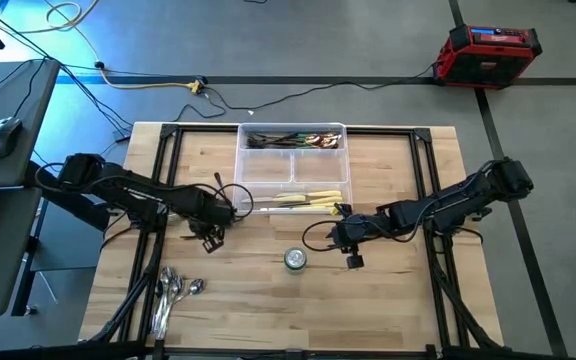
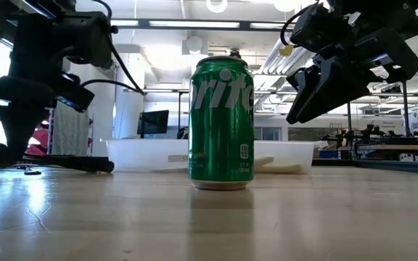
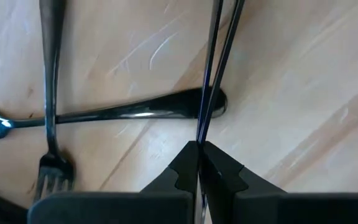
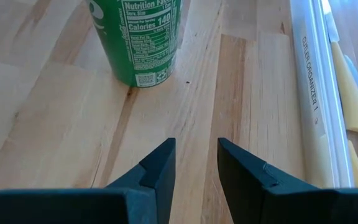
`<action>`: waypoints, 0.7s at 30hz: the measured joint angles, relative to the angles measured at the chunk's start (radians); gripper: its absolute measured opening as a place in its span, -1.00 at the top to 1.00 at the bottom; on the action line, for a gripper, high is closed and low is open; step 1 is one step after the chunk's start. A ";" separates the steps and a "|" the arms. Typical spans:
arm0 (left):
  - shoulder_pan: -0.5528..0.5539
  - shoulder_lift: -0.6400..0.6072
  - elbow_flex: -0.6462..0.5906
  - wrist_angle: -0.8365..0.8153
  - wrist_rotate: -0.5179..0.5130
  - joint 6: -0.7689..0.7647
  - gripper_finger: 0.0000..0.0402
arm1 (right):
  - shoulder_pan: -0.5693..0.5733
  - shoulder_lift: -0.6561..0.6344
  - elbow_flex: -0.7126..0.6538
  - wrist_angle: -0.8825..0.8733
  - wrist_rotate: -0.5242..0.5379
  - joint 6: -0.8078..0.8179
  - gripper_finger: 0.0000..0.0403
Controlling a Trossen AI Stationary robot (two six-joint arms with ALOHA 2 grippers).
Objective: Sort silverware
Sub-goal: Put the black fork into the silverware tray
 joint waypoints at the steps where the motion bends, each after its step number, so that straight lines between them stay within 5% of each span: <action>1: -0.002 0.000 -0.001 0.007 0.000 0.000 0.99 | 0.000 0.000 0.000 -0.001 0.000 0.005 0.49; 13: -0.062 0.000 -0.001 0.096 -0.009 0.025 0.46 | 0.000 0.000 0.000 -0.003 0.000 0.013 0.49; 21: -0.078 0.014 -0.001 0.100 -0.098 0.050 0.37 | 0.000 0.000 0.000 -0.003 0.000 0.014 0.49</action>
